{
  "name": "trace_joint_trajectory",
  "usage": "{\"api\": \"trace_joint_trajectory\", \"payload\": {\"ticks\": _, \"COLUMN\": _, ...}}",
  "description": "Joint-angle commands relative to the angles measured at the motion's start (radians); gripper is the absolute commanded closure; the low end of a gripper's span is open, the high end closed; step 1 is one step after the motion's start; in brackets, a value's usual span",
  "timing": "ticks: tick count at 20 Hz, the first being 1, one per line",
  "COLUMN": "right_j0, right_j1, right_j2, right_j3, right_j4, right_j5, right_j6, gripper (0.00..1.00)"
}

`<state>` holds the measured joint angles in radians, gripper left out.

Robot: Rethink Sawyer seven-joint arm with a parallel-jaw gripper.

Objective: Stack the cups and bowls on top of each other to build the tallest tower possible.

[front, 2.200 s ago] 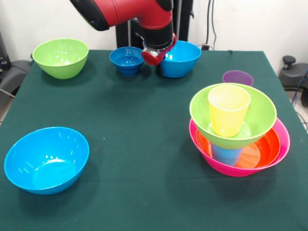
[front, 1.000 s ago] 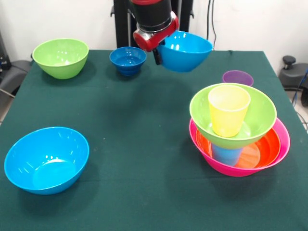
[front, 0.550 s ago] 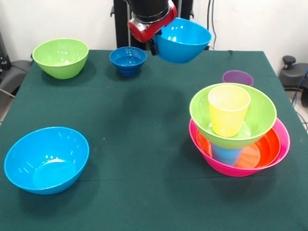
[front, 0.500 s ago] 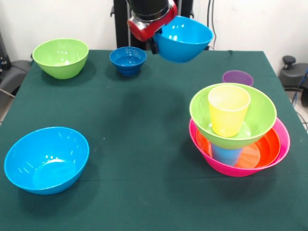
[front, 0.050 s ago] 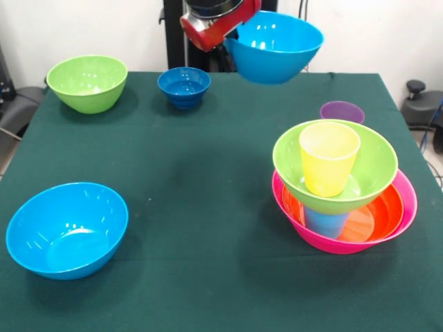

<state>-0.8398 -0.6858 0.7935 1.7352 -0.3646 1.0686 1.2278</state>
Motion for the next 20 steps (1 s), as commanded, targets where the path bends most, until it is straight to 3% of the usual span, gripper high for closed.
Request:
{"api": "trace_joint_trajectory", "payload": {"ticks": 1, "right_j0": 0.011, "right_j1": 0.073, "right_j2": 0.074, "right_j3": -0.185, "right_j4": 0.094, "right_j5": 0.114, "right_j6": -0.130, "gripper": 1.00}}
{"api": "trace_joint_trajectory", "payload": {"ticks": 11, "right_j0": 0.027, "right_j1": 0.147, "right_j2": 0.113, "right_j3": -0.282, "right_j4": 0.215, "right_j5": 0.030, "right_j6": -0.071, "gripper": 1.00}}
{"api": "trace_joint_trajectory", "payload": {"ticks": 20, "right_j0": 0.138, "right_j1": 0.275, "right_j2": 0.014, "right_j3": -0.530, "right_j4": 0.178, "right_j5": 0.124, "right_j6": -0.038, "gripper": 1.00}}
